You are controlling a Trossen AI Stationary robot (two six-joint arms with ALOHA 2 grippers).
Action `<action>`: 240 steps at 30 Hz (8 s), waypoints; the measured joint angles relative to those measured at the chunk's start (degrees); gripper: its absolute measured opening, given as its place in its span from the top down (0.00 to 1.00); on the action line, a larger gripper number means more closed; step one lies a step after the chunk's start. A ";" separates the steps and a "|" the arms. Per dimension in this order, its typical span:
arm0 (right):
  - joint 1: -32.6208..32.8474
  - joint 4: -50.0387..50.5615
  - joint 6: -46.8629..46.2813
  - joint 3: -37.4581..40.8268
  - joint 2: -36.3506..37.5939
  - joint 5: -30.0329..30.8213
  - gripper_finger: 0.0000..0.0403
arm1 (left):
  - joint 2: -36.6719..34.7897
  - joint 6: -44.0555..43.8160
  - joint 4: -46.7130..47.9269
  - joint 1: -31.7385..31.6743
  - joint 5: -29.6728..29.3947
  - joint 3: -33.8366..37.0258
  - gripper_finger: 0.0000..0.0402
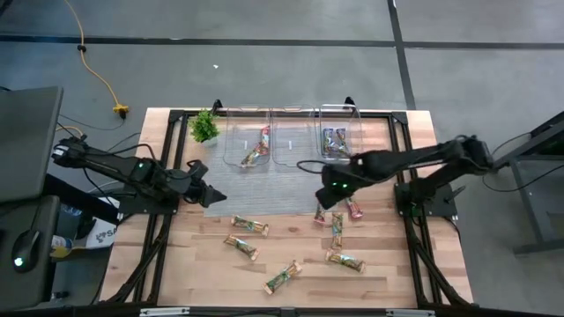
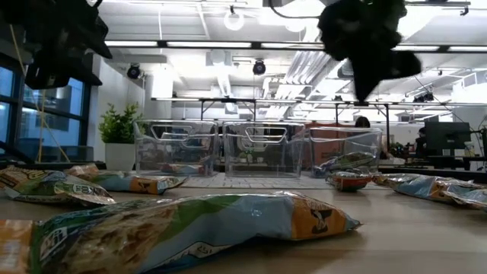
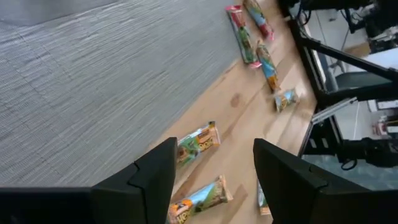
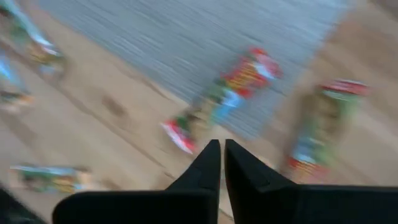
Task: Pick and place Granola Bars by type
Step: Put the red granola bar into the left transparent bin
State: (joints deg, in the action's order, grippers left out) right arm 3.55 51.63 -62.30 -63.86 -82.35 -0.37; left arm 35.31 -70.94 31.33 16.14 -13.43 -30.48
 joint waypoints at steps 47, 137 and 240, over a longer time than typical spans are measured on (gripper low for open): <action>-5.31 -30.90 -11.60 12.45 -14.80 -11.38 0.53 | -22.53 5.82 18.67 0.00 -4.72 -0.04 0.49; -9.43 35.21 24.45 -61.33 -25.39 14.12 0.63 | -22.53 5.82 18.79 0.00 -5.21 -0.04 0.49; -12.80 -18.26 5.86 23.41 -5.09 -9.46 0.67 | -22.42 4.51 19.87 0.00 -5.20 -0.04 0.49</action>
State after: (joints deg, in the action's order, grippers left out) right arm -9.26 33.37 -56.44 -40.45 -87.44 -9.82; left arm 12.88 -66.43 51.20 16.14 -18.63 -30.52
